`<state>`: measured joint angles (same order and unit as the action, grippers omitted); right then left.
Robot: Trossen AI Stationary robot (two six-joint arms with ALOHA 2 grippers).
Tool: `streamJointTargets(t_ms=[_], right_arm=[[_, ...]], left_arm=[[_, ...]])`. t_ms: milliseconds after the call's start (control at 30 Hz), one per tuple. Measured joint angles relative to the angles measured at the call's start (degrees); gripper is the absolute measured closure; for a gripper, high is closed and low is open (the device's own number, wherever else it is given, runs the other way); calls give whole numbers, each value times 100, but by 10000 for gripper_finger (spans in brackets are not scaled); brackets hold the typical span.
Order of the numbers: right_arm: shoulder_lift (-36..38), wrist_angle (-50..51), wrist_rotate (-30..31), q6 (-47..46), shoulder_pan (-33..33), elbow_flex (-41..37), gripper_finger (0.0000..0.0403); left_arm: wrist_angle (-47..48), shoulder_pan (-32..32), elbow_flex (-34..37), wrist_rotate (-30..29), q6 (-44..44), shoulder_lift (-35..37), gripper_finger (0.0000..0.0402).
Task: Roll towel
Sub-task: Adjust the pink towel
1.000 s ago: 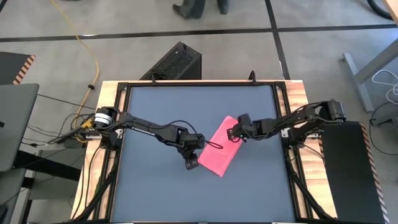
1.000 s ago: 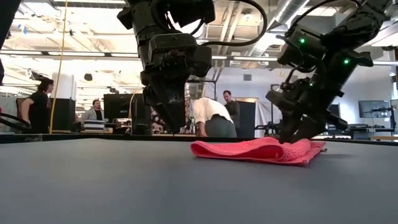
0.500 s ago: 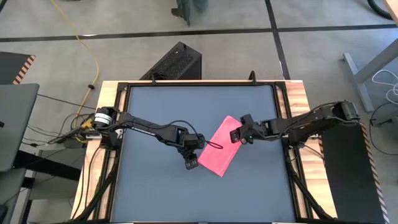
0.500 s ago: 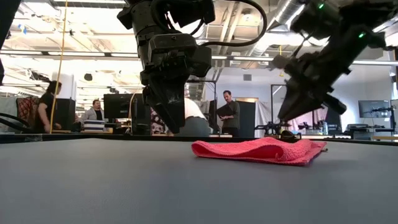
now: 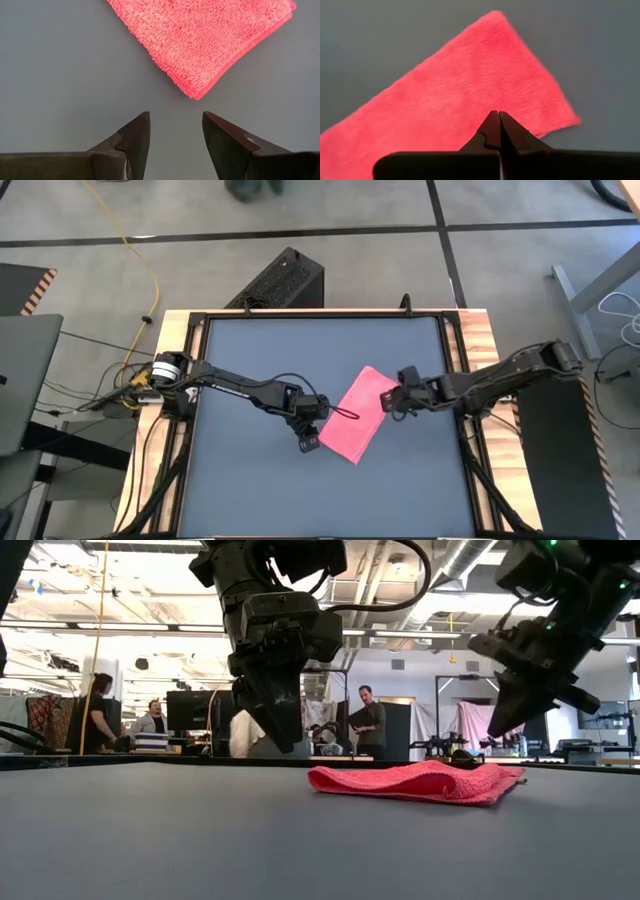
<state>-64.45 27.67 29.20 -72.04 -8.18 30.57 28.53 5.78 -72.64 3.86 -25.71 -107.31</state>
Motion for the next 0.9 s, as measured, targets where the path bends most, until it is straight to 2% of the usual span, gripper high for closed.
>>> streamJointTargets(t_ms=[667, 900], right_arm=[[-1289, 165, 52, -305, 134, 0, 388], [-1850, -210, 160, 155, 400, 25, 387]], left_arm=[[68, 4, 0, 29, -4, 0, 232], [68, 0, 0, 26, -9, 0, 232]])
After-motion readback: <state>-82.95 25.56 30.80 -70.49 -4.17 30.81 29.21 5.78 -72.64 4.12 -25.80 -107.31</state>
